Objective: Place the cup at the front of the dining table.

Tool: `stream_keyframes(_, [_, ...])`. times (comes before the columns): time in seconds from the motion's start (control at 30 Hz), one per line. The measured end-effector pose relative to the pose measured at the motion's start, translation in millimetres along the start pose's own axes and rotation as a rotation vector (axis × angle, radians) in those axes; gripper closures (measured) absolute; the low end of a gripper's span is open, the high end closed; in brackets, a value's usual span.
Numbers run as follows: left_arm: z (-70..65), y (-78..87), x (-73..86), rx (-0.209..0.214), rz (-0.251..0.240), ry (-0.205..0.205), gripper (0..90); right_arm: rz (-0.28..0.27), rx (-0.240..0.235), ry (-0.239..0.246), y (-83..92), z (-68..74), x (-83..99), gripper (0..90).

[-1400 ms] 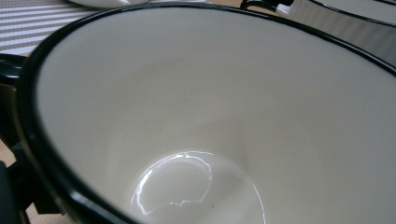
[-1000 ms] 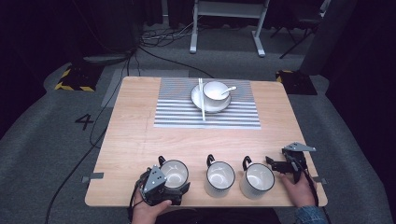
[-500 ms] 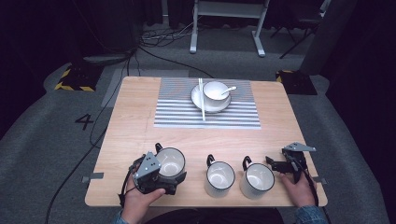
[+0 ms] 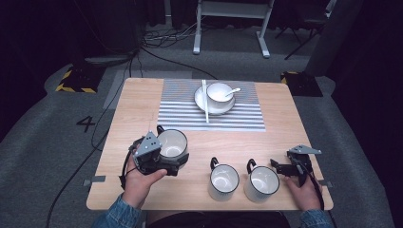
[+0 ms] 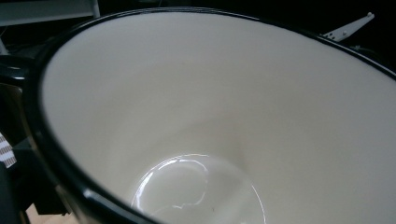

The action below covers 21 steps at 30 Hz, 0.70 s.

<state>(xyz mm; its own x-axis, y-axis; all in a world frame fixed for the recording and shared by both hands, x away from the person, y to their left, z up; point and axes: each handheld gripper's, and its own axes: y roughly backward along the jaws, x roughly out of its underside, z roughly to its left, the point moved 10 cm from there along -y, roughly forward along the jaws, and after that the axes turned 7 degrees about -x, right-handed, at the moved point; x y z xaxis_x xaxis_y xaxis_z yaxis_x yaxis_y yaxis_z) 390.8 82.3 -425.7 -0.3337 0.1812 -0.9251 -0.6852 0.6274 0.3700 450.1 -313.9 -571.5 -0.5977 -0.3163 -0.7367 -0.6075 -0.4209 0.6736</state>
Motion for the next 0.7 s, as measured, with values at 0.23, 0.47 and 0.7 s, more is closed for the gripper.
stream_keyframes(0.23, [13.2, -2.4, -30.5, -0.017, -0.008, -0.004, 0.7, 0.000, 0.000, 0.000, 0.0, 0.0, 0.0, 14.5])
stream_keyframes(0.47, [29.6, -13.8, -54.9, -0.025, -0.016, 0.006, 0.7, 0.000, 0.000, 0.000, 0.0, 0.0, 0.0, 14.5])
stream_keyframes(0.7, [44.4, -33.1, -71.4, -0.034, -0.019, -0.005, 0.7, 0.000, 0.000, 0.000, 0.0, 0.0, -0.1, 14.5])
